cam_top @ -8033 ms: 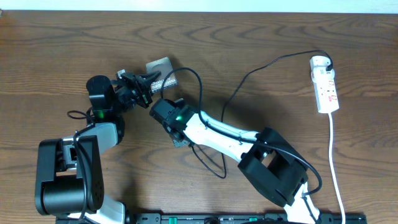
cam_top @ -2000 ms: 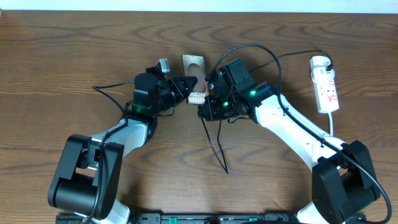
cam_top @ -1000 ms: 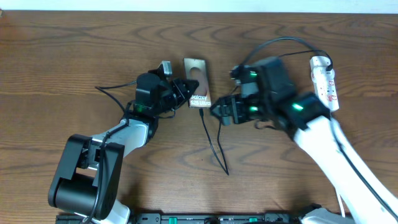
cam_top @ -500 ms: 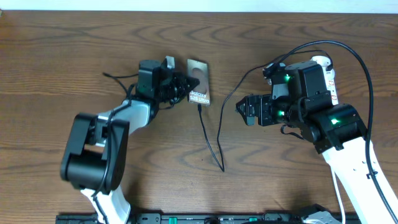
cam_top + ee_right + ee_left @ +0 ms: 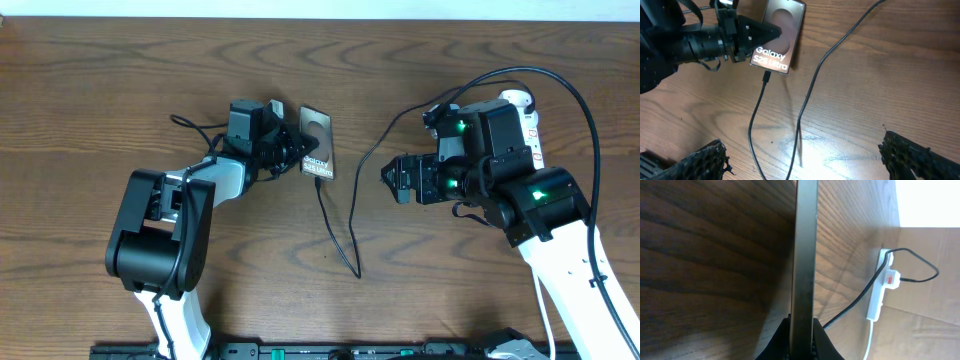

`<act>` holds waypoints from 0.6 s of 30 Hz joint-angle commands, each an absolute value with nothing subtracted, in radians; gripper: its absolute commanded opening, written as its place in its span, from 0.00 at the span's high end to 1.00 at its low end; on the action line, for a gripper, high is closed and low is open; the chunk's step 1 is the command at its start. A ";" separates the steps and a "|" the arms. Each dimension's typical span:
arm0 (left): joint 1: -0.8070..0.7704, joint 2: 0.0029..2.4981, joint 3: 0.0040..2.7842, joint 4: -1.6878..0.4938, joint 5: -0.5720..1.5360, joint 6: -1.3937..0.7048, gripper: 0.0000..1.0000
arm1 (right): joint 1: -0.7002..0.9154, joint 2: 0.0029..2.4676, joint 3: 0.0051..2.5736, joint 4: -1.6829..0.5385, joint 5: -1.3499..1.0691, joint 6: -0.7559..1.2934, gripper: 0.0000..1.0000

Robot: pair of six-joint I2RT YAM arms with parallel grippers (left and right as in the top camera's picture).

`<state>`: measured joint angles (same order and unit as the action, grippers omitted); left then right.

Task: Plug charger to phone and switch on socket

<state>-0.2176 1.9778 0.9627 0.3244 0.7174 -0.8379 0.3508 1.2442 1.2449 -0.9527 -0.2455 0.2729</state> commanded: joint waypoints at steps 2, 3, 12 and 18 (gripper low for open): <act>-0.215 1.976 0.966 0.259 0.638 -0.785 0.77 | 0.346 1.243 1.256 -0.954 -0.237 0.253 0.04; -0.215 1.976 0.966 0.249 0.633 -0.785 0.58 | 0.346 1.243 1.256 -0.955 -0.237 0.253 0.04; -0.214 1.976 0.966 0.139 0.582 -0.778 0.16 | 0.346 1.243 1.256 -0.955 -0.237 0.252 0.04; -0.213 1.975 0.966 0.122 0.546 -0.778 0.02 | 0.345 1.240 1.256 -0.968 -0.170 0.238 0.02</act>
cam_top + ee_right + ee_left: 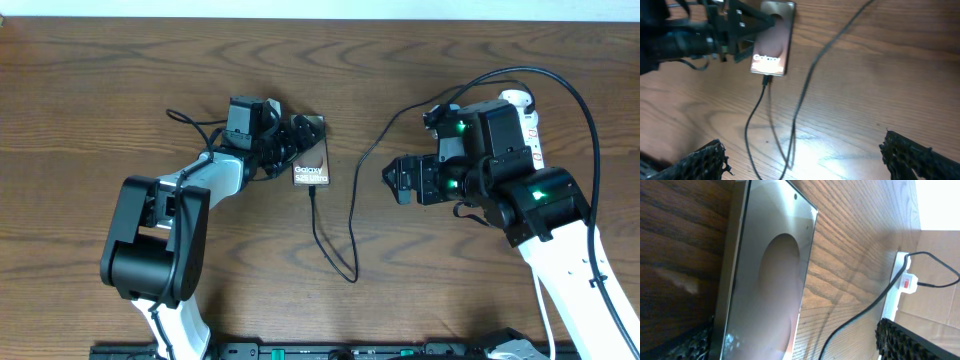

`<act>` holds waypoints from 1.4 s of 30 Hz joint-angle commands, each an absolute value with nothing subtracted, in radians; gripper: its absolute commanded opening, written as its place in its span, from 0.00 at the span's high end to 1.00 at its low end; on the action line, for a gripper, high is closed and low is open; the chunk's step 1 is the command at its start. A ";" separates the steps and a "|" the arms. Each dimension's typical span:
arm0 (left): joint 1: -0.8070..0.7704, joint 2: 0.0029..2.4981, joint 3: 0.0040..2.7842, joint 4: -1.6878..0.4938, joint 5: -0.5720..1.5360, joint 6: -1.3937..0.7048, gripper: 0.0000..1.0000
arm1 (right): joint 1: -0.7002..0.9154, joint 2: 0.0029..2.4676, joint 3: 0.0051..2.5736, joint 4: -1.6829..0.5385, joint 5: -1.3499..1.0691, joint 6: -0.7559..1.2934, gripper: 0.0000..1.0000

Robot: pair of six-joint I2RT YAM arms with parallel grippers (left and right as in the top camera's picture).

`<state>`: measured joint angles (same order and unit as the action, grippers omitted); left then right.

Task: Plug charger to phone and switch on socket

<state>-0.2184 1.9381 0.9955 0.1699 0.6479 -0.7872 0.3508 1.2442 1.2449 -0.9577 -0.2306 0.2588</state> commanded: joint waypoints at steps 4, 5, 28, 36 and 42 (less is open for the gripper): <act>-0.173 1.972 0.966 0.061 0.504 -0.777 0.02 | 0.326 1.232 1.256 -0.991 -0.075 0.238 0.01; -0.165 1.970 0.966 0.053 0.504 -0.777 0.02 | 0.317 1.232 1.256 -0.992 -0.068 0.238 0.01; -0.026 1.486 0.966 -0.264 0.496 -0.429 0.01 | -0.266 1.523 1.256 -0.850 -0.073 0.208 0.99; -0.026 1.259 0.966 -0.398 0.496 -0.280 0.00 | -0.357 1.688 1.256 -0.720 -0.142 0.175 0.99; -0.026 1.209 0.966 -0.449 0.496 -0.259 0.00 | -0.388 1.760 1.256 -0.655 -0.149 0.158 0.99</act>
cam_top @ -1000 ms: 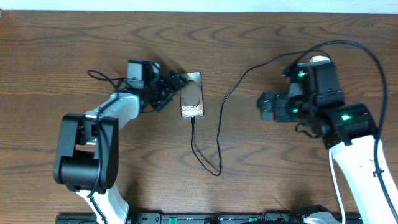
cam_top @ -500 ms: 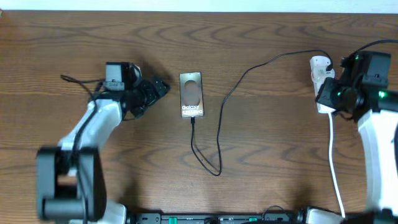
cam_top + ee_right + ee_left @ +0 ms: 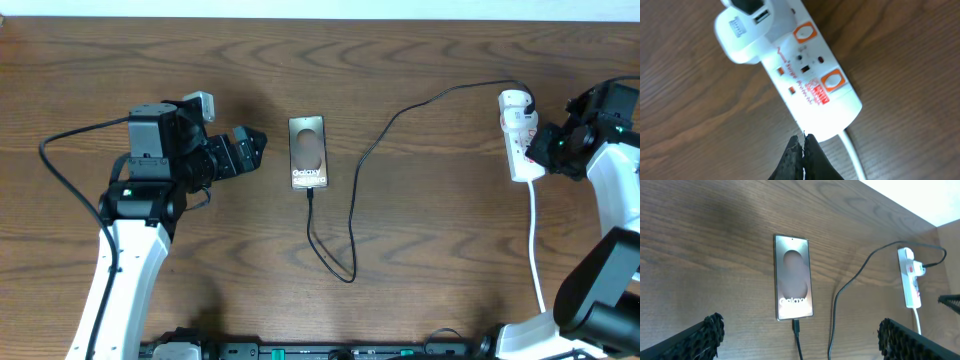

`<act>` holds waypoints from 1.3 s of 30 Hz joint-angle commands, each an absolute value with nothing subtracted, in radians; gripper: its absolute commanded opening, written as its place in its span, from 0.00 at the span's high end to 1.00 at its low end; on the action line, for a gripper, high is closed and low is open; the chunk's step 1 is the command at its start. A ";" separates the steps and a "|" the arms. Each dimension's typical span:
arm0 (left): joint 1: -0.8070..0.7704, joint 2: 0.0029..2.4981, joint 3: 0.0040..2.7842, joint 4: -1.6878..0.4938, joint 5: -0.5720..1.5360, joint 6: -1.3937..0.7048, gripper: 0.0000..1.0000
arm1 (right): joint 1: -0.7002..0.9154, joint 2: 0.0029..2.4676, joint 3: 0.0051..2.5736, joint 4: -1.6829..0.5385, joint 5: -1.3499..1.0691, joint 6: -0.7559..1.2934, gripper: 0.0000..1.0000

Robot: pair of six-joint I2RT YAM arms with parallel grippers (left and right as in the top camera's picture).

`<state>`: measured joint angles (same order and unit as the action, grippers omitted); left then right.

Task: Plug charger to phone and switch on socket
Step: 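Move the right gripper over the power strip's orange switch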

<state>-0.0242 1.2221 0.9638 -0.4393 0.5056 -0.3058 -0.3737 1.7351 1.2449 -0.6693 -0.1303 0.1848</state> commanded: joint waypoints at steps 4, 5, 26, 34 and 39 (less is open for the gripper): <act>-0.026 1.209 0.966 -0.463 0.496 -0.259 0.00 | -0.399 1.804 1.256 -0.596 -0.149 0.155 0.99; -0.026 1.209 0.966 -0.465 0.496 -0.259 0.00 | -0.401 1.815 1.256 -0.580 -0.149 0.154 0.99; -0.026 1.209 0.966 -0.474 0.496 -0.259 0.00 | -0.401 1.890 1.256 -0.325 -0.148 0.133 0.99; -0.026 1.209 0.966 -0.475 0.496 -0.258 0.00 | -0.406 1.945 1.256 -0.311 -0.149 0.133 0.99; -0.026 1.209 0.966 -0.475 0.496 -0.258 0.00 | -0.406 1.969 1.256 -0.289 -0.149 0.133 0.99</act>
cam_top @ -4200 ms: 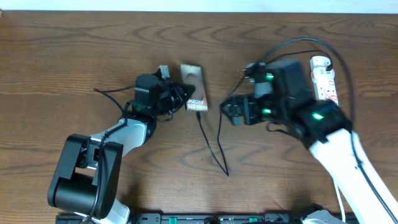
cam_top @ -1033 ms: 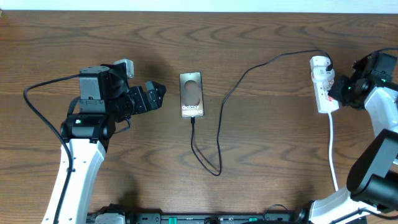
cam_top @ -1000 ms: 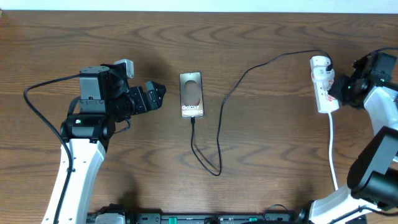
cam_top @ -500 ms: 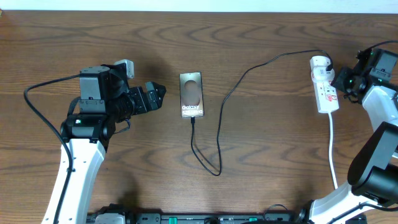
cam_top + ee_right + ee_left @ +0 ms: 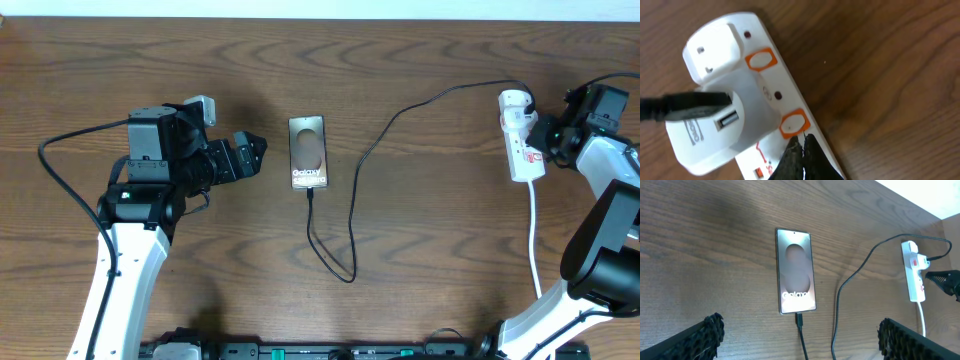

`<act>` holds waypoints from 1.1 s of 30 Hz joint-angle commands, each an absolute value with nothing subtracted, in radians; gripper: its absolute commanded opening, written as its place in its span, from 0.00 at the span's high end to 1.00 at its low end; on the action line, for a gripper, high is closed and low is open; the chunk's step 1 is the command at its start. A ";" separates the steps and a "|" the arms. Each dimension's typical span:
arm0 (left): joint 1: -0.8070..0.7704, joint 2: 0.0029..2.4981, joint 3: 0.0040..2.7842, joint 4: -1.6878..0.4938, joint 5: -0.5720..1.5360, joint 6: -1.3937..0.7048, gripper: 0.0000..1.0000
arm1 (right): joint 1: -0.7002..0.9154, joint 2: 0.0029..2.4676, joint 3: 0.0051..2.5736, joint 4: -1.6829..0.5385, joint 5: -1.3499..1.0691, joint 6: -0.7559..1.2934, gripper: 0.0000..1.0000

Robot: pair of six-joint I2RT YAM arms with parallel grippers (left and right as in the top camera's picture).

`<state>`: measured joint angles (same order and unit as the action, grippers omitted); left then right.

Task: Plug charger to phone and switch on socket
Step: 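Move the right gripper over the power strip's orange switch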

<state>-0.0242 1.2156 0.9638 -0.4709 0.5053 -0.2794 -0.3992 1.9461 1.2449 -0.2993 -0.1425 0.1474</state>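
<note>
The phone [image 5: 308,152] lies flat and face up mid-table, also seen in the left wrist view [image 5: 795,271], with the black charger cable [image 5: 352,200] plugged into its near end. The cable runs to a white adapter [image 5: 720,125] in the white power strip [image 5: 520,150]. My right gripper [image 5: 801,137] is shut, its tips at the orange switch [image 5: 793,124] beside the adapter. My left gripper [image 5: 252,152] stands open to the left of the phone, holding nothing.
A second orange switch [image 5: 761,60] sits farther along the strip, past the adapter. The strip's white cord [image 5: 535,240] runs toward the front edge. The slack of the black cable loops in front of the phone.
My right gripper, still shut, has moved from the strip's cord end to the orange switch beside the adapter. The left arm and the phone have hardly moved.
My left gripper held the phone on edge with the cable in it, and the right gripper was open over mid-table. Then the phone lay flat with the left gripper open. Later the left arm was back at the left, the right gripper shut at the strip, now at the switch.
</note>
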 commanded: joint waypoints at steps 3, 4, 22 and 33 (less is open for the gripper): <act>-0.026 1.209 0.966 -0.475 0.496 -0.258 0.00 | -0.406 1.982 1.256 -0.279 -0.149 0.133 0.99; -0.026 1.209 0.966 -0.475 0.496 -0.258 0.00 | -0.406 1.983 1.256 -0.278 -0.149 0.133 0.99; -0.026 1.209 0.966 -0.475 0.496 -0.258 0.00 | -0.406 1.983 1.256 -0.235 -0.172 0.133 0.99; -0.026 1.209 0.966 -0.475 0.496 -0.258 0.00 | -0.405 2.033 1.256 -0.208 -0.213 0.133 0.99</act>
